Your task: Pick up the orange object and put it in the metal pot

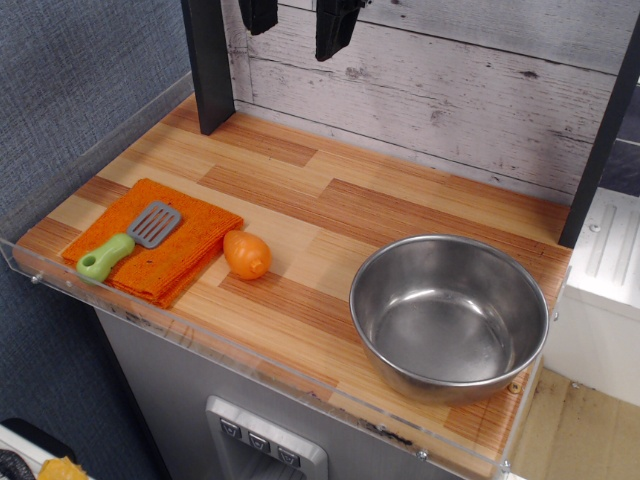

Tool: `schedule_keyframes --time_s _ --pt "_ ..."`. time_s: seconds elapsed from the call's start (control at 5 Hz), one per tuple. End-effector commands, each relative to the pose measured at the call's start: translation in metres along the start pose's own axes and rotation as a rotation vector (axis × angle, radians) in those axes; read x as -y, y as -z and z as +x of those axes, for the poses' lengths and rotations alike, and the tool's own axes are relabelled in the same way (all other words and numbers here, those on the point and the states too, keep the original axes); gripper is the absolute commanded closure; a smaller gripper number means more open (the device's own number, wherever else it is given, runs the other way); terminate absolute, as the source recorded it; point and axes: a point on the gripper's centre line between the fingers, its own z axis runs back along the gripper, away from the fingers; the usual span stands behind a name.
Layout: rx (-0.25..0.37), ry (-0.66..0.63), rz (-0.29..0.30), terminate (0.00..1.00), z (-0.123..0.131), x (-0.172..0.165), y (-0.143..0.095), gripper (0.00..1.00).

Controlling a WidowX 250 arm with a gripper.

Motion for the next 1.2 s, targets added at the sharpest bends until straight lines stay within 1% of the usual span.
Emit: schedule_keyframes --time_s 0.0,0.2,0.4,0.6,0.8,1.0 --pt "0.0 0.0 0.0 0.0 0.0 0.0 0.0 0.0" --pt "0.01 0.043 -0.071 0.0 -0.044 0.0 0.023 0.0" --pt "0.017 0.039 -0.096 0.0 -0.085 -0.007 0.038 0.0" --pt "0.013 0.012 -0.075 0.0 -0.111 -0.018 0.05 0.0" --pt "0.021 -0.028 -0.04 0.0 -0.115 -0.023 0.064 0.0" --pt "0.019 -0.02 -0.024 0.0 -0.108 -0.017 0.077 0.0"
